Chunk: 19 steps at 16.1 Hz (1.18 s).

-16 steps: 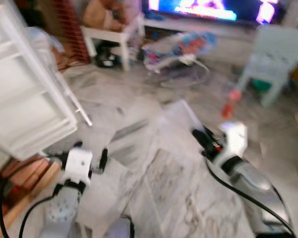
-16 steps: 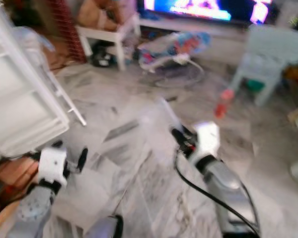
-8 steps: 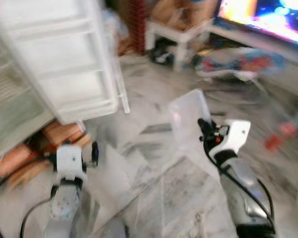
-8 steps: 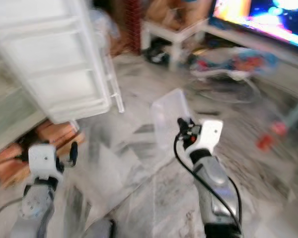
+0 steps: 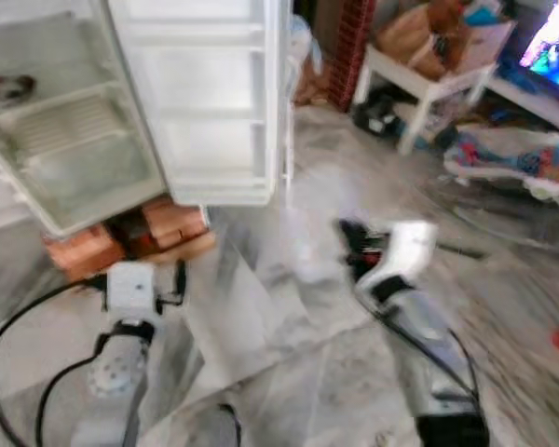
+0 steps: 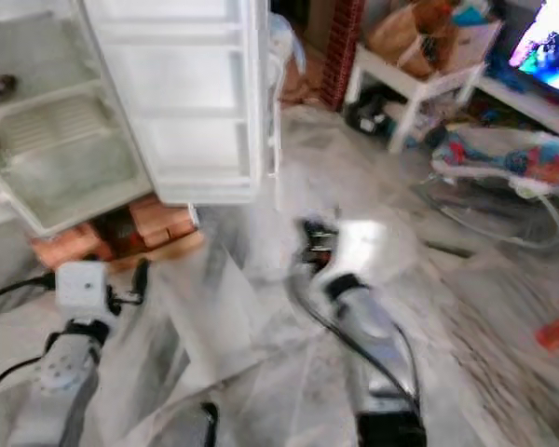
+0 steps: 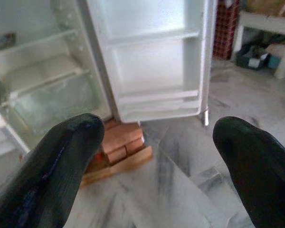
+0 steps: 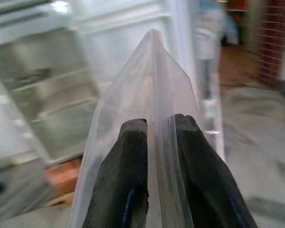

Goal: Restocking fridge

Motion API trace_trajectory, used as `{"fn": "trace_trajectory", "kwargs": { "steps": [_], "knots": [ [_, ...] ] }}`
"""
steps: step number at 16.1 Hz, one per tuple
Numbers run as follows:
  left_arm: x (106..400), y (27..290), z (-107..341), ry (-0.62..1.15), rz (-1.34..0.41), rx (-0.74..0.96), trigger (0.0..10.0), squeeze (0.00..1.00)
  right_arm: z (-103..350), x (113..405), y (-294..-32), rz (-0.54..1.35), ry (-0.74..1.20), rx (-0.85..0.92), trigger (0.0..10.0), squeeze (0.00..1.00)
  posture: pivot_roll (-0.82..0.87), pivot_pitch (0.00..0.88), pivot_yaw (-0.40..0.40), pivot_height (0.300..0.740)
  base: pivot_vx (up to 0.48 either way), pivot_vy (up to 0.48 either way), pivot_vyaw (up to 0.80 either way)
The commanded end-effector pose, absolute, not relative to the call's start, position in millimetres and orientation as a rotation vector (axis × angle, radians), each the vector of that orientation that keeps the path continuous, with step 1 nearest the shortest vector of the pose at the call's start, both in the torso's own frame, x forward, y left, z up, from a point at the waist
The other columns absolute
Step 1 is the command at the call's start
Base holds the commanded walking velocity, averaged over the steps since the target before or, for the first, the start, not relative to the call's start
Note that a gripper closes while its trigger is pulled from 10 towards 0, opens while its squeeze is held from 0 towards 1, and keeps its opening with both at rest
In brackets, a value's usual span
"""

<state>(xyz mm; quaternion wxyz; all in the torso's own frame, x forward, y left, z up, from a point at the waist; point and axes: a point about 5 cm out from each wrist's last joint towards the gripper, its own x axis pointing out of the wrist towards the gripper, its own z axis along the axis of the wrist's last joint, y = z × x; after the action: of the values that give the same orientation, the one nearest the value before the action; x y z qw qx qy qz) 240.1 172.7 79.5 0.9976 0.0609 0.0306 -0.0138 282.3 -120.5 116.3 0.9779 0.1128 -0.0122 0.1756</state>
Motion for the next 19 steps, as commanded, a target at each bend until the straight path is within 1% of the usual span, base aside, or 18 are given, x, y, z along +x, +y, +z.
{"fn": "trace_trajectory", "kwargs": {
  "steps": [1, 4, 8, 9, 13, 19],
  "knots": [
    [239, 169, 77, 0.061, -0.049, 0.129, 10.0, 0.0, 115, 283, -129, 0.329, -0.023, 0.212, 10.0, 0.0, 0.13, 0.118, -0.046, 0.74, 0.0, 0.0, 0.76],
    [240, 173, 80, 0.054, -0.025, 0.111, 10.0, 0.0, 113, 283, -132, 0.323, -0.014, 0.219, 10.0, 0.0, 0.13, 0.119, -0.049, 0.74, 0.0, 0.0, 0.76],
    [242, 166, 81, 0.044, -0.054, 0.093, 10.0, 0.0, 111, 282, -130, 0.341, -0.001, 0.225, 10.0, 0.0, 0.12, 0.125, -0.045, 0.74, 0.0, 0.0, 0.76],
    [243, 166, 81, 0.043, -0.053, 0.093, 10.0, 0.0, 112, 282, -129, 0.347, -0.001, 0.233, 10.0, 0.0, 0.12, 0.126, -0.043, 0.74, 0.27, 0.0, 0.48],
    [244, 168, 81, 0.047, -0.048, 0.097, 10.0, 0.0, 109, 281, -127, 0.35, 0.015, 0.236, 10.0, 0.0, 0.12, 0.128, -0.033, 0.74, 0.325, 0.0, 0.0],
    [249, 164, 83, 0.042, -0.065, 0.089, 10.0, 0.0, 105, 276, -121, 0.363, 0.03, 0.249, 10.0, 0.0, 0.13, 0.125, -0.024, 0.74, 0.334, 0.336, 0.0]
  ]
}}
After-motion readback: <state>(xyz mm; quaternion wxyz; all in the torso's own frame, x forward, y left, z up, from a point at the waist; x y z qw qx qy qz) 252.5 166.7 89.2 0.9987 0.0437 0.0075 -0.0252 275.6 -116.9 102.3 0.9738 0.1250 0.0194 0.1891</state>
